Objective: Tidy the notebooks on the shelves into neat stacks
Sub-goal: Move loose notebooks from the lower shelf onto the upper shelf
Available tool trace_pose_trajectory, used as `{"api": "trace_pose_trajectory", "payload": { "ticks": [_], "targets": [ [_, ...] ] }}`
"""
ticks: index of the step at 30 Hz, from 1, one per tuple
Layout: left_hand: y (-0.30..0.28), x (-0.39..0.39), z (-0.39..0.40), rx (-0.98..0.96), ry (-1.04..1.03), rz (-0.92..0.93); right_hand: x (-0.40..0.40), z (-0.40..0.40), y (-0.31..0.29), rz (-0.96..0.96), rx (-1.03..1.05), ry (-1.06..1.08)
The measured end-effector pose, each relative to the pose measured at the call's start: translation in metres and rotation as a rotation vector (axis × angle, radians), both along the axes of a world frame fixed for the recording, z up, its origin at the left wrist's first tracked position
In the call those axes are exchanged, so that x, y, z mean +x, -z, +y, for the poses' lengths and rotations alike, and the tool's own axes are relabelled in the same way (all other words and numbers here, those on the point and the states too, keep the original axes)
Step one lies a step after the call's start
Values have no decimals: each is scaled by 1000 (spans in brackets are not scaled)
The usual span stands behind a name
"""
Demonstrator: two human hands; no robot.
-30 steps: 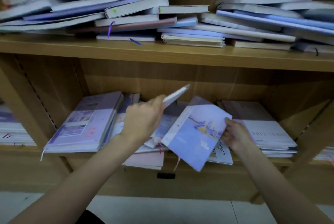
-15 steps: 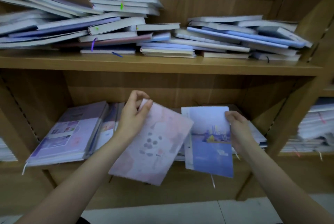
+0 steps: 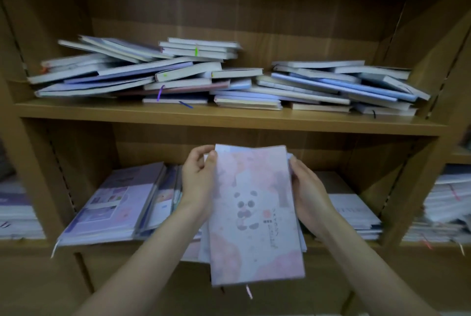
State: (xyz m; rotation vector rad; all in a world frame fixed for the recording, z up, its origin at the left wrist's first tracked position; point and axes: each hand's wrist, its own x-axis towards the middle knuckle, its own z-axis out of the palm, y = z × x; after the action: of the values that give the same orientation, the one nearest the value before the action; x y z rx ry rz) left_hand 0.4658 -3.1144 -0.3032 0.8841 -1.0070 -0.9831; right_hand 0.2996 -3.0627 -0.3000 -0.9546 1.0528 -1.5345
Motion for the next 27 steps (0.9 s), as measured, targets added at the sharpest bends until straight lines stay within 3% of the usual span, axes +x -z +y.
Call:
{"api": "trace_pose_trajectory", "payload": {
  "ticks": [3, 6, 9, 11, 15, 22, 27],
  "targets": [
    [-23, 9, 6, -26, -45, 82, 2, 19, -13, 344, -54, -156],
    [-55, 22, 5, -14, -73, 269, 3, 31, -17, 612, -31, -169],
    [-87, 30, 3, 12, -51, 379, 8, 32, -26, 566, -143, -70],
    [-101, 30, 3, -4, 25, 347, 10, 33, -33, 513, -209, -8],
    [-122, 35, 6, -109, 202, -18, 2, 35, -60, 358, -251, 68],
    [-131, 67, -37, -279, -221, -703, -3, -35, -153, 14, -292, 123],
    [-139, 82, -78, -371, -365, -1008, 33, -115, -225, 3, -181, -12]
  ]
}}
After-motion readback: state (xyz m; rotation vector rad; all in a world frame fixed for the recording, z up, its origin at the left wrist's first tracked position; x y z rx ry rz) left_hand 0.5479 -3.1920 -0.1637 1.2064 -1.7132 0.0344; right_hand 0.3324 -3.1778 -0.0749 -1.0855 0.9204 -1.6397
